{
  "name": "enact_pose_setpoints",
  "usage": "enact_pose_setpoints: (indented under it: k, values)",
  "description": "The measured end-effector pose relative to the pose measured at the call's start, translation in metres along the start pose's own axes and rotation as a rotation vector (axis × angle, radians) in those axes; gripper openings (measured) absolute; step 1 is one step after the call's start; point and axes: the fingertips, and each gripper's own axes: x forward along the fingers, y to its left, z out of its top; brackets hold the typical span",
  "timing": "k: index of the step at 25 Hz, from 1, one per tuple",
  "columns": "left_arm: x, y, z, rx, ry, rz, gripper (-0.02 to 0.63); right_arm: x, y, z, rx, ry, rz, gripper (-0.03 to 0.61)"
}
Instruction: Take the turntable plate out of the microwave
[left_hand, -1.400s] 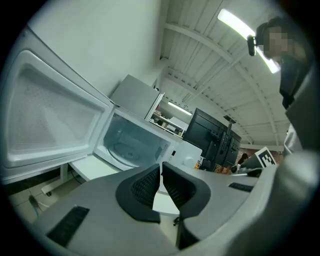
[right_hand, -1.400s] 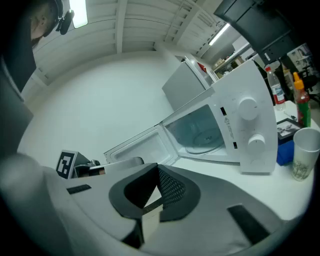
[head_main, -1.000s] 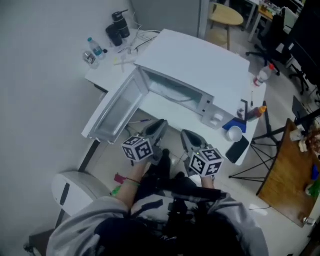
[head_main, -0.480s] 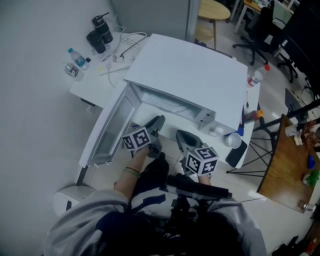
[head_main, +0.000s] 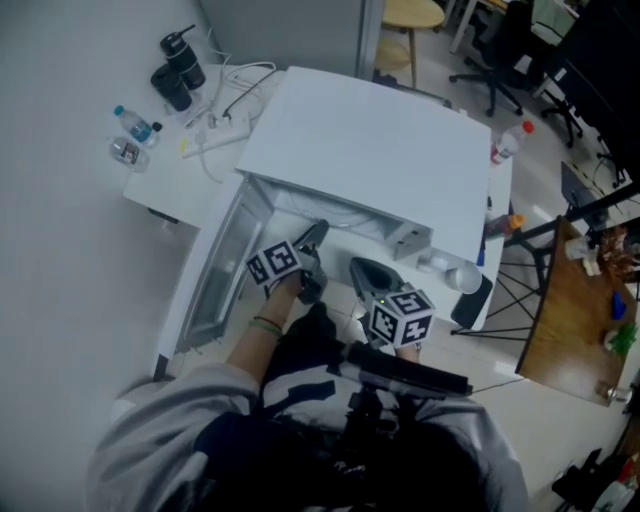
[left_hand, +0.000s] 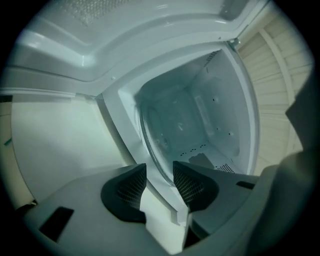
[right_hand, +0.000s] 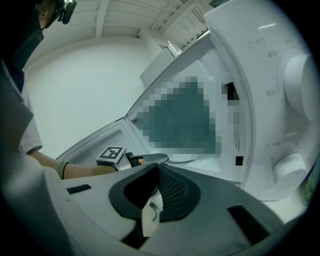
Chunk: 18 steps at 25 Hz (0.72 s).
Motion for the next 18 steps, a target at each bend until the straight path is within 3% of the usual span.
enact_pose_setpoints:
  k: [6, 11, 13, 18]
  values:
    - [0.012, 0.014, 0.004, -0.106, -0.008, 0.01, 0.127, 0.008, -0.007, -0.005, 0.018, 0.009, -0.023, -0.005]
    - [0.006, 0.006, 0.002, -0.238, -0.002, -0.061, 0.077, 0.014, -0.009, -0.011, 0.031, 0.029, -0.026, -0.005]
    - [0.003, 0.0, 0.003, -0.221, -0.009, -0.098, 0.032, 0.016, -0.01, -0.015, 0.036, 0.041, -0.026, -0.005]
    - [-0.001, -0.011, 0.011, -0.195, -0.041, -0.152, 0.026, 0.021, -0.013, -0.026, 0.078, 0.066, -0.031, -0.005]
